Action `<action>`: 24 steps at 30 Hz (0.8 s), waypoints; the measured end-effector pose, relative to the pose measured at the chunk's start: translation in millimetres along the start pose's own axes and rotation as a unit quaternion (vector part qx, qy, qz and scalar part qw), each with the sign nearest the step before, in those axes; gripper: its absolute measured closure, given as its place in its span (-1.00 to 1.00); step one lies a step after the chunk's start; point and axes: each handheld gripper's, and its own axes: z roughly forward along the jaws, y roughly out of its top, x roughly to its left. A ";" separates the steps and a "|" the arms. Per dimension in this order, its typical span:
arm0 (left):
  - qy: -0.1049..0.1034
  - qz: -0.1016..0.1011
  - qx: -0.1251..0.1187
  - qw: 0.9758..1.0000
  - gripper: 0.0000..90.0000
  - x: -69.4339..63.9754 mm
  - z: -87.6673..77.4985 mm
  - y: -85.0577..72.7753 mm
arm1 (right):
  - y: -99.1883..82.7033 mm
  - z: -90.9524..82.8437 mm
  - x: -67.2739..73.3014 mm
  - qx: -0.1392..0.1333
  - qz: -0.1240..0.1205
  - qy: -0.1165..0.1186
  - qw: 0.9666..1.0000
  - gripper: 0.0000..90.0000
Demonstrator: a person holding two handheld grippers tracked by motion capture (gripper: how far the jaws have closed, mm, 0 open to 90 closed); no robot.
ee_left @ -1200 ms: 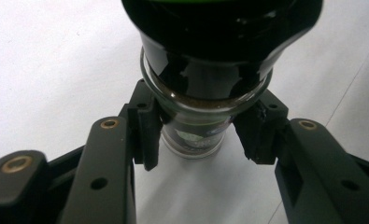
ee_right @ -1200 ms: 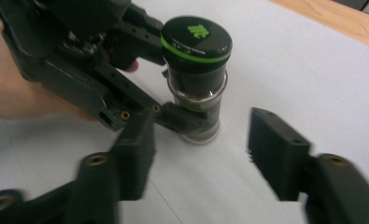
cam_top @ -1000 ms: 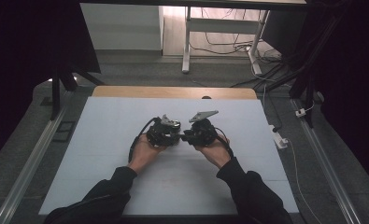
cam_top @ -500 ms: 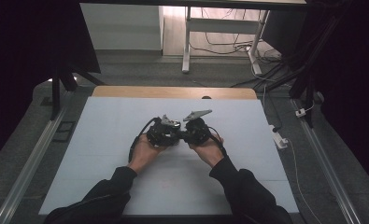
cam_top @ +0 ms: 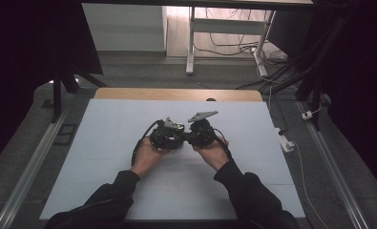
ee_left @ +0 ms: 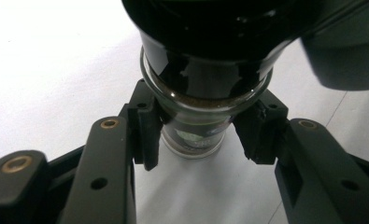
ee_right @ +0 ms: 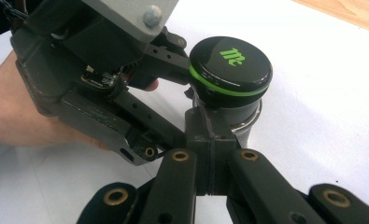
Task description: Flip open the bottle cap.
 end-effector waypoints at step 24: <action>0.000 0.003 0.002 1.000 0.19 0.0 0.1 0.1 | 10.7 -9.8 -4.1 -0.034 0.003 -0.007 0.999 1.00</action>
